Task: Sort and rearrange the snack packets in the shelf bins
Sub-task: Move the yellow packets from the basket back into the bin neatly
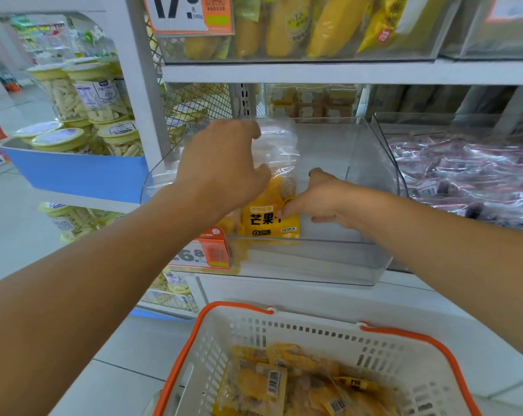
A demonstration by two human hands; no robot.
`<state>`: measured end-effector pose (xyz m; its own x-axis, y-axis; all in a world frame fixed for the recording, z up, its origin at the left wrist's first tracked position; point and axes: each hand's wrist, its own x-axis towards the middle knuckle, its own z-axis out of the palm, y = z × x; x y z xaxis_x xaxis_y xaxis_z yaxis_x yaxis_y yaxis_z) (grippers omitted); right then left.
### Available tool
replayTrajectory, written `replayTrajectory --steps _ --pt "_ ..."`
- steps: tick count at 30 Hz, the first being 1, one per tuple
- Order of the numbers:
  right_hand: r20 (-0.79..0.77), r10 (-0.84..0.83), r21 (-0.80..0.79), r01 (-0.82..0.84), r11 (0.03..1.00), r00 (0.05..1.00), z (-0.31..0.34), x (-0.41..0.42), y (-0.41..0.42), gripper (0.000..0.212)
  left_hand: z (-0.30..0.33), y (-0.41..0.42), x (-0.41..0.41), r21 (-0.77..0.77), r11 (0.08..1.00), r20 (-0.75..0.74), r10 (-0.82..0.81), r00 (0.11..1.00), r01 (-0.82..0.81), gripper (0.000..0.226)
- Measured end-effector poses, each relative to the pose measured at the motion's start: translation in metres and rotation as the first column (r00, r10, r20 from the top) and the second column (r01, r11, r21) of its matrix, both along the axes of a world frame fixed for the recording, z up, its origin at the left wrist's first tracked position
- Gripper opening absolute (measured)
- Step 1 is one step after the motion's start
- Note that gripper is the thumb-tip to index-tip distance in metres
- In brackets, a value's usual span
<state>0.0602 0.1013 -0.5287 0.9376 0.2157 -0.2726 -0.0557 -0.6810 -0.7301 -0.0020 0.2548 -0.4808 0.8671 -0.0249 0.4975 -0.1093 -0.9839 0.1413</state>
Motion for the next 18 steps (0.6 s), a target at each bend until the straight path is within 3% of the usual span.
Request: replayTrajectory --steps 2,3,4,5,6,7,8,10,11,12,13,14,15,16,18 --pt "0.18 0.103 -0.218 -0.063 0.974 0.978 0.007 -0.015 -0.011 0.086 -0.002 -0.003 -0.018 -0.025 0.993 0.223 -0.107 0.969 0.115 0.029" --pt "0.362 0.189 -0.328 -0.065 0.942 0.913 0.008 -0.026 -0.019 0.07 -0.005 -0.004 -0.031 0.004 0.978 0.329 -0.197 0.924 0.207 0.022" --pt "0.588 0.291 -0.406 -0.036 0.913 0.755 0.009 -0.042 -0.029 0.051 -0.009 -0.005 -0.043 0.064 0.953 0.389 -0.297 0.872 0.296 0.019" --pt "0.766 0.374 -0.442 0.007 0.897 0.523 0.01 -0.06 -0.038 0.034 -0.018 -0.005 -0.055 0.141 0.914 0.411 -0.404 0.817 0.38 0.019" --pt "0.854 0.423 -0.448 0.017 0.894 0.302 0.01 -0.078 -0.049 0.02 -0.029 -0.005 -0.068 0.197 0.863 0.384 -0.504 0.773 0.465 0.022" --pt "0.877 0.447 -0.45 -0.024 0.893 0.175 0.006 -0.097 -0.059 0.014 -0.043 -0.006 -0.079 0.221 0.804 0.316 -0.594 0.74 0.551 0.024" --pt "0.865 0.467 -0.458 -0.091 0.884 0.182 -0.002 -0.113 -0.066 0.018 -0.057 -0.01 -0.088 0.222 0.748 0.213 -0.663 0.718 0.626 0.025" --pt "0.674 0.596 -0.538 -0.263 0.801 0.437 -0.032 -0.131 -0.076 0.025 -0.096 -0.025 -0.099 0.247 0.673 -0.119 -0.693 0.711 0.697 0.024" --pt "0.43 0.701 -0.653 -0.341 0.676 0.568 -0.057 -0.134 -0.079 0.027 -0.121 -0.033 -0.101 0.277 0.661 -0.371 -0.596 0.712 0.697 0.024" --pt "0.13 0.767 -0.741 -0.452 0.497 0.629 -0.085 -0.137 -0.082 0.031 -0.15 -0.038 -0.102 0.285 0.684 -0.608 -0.413 0.678 0.672 0.028" --pt "-0.157 0.759 -0.741 -0.584 0.332 0.631 -0.112 -0.14 -0.086 0.04 -0.182 -0.04 -0.105 0.287 0.727 -0.775 -0.208 0.598 0.624 0.037" --pt "-0.403 0.686 -0.667 -0.708 0.233 0.606 -0.143 -0.146 -0.092 0.053 -0.215 -0.039 -0.112 0.272 0.767 -0.873 -0.058 0.484 0.581 0.047" --pt "-0.554 0.606 -0.585 -0.785 0.203 0.57 -0.172 -0.153 -0.099 0.067 -0.247 -0.035 -0.121 0.258 0.825 -0.911 0.035 0.411 0.502 0.055" --pt "-0.621 0.548 -0.537 -0.813 0.222 0.56 -0.197 -0.16 -0.106 0.077 -0.277 -0.029 -0.132 0.237 0.892 -0.916 0.073 0.395 0.385 0.063" --pt "-0.584 0.474 -0.536 -0.752 0.384 0.659 -0.249 -0.173 -0.115 0.068 -0.326 -0.02 -0.159 0.122 0.983 -0.924 0.062 0.378 0.136 0.082"
